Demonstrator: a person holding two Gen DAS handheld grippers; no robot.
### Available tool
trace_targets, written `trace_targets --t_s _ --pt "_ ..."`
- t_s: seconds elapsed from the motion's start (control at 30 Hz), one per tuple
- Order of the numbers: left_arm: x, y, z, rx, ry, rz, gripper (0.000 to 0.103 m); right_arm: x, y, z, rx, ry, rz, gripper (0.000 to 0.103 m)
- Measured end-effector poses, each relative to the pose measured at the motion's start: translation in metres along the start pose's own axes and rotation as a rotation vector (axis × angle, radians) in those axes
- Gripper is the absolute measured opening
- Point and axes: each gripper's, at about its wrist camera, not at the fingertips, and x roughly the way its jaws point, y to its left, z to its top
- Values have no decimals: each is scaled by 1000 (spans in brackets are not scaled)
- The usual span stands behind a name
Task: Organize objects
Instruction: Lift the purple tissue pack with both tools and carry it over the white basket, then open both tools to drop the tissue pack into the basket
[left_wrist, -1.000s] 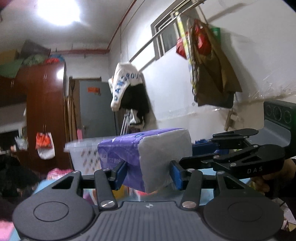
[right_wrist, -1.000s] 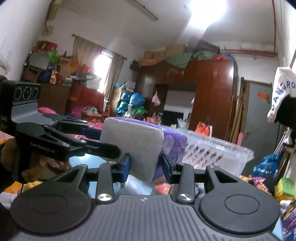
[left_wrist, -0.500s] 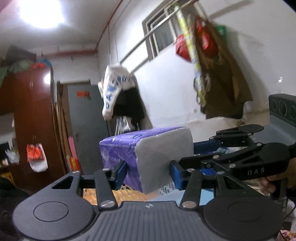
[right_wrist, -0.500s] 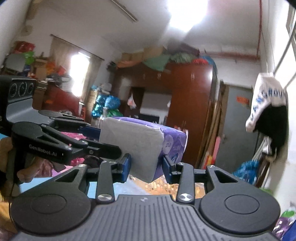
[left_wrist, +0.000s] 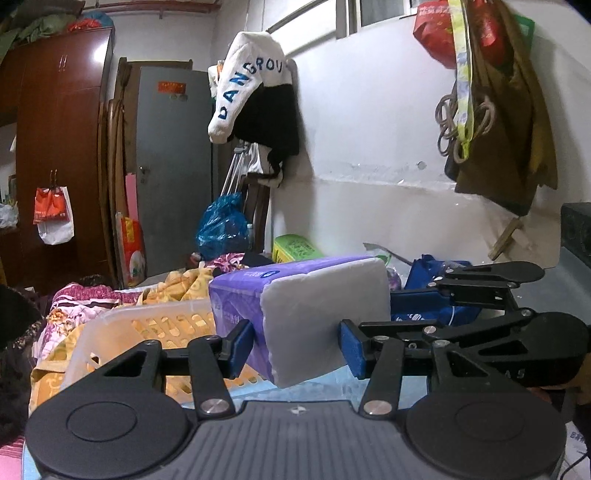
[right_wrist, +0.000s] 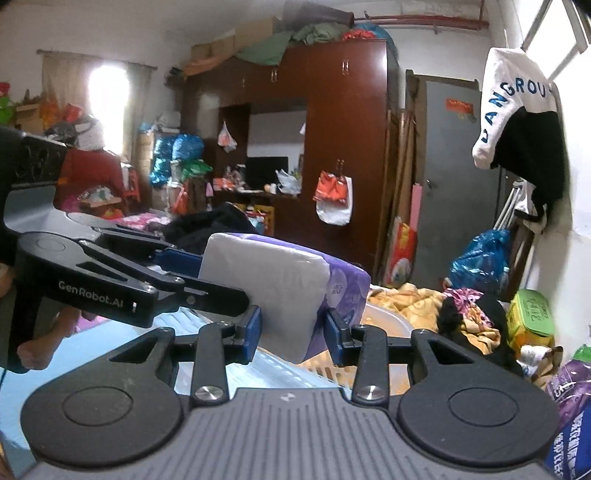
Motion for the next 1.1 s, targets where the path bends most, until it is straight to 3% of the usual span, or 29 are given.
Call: trace_targets --t_s 0.43,0.5,0.53,0.57,0.63,0.7,0.77,0.9,1.1 --pt "19 16 -10 -71 51 -7 56 9 -3 -2 13 52 -13 44" --pt "19 15 -12 -75 52 -6 58 10 1 -3 11 69 -3 64" --pt "17 14 -13 -70 42 2 61 7 5 -3 -15 55 -18 69" --pt "13 12 -13 -62 27 9 69 2 9 -3 -48 42 -43 75" --pt "-1 12 -13 -64 -1 22 82 -11 10 -1 -58 13 -86 77" --pt "-18 14 -14 -71 -32 37 83 -29 5 0 -8 -14 -77 85" --pt "-38 15 -16 -79 -54 52 86 -52 1 -4 51 -55 -102 103" --pt "-89 10 -40 -75 -106 100 88 -101 -5 -37 161 -113 -93 103" --pt "-144 -9 -108 -64 -138 159 89 -137 4 -109 325 -73 -107 103"
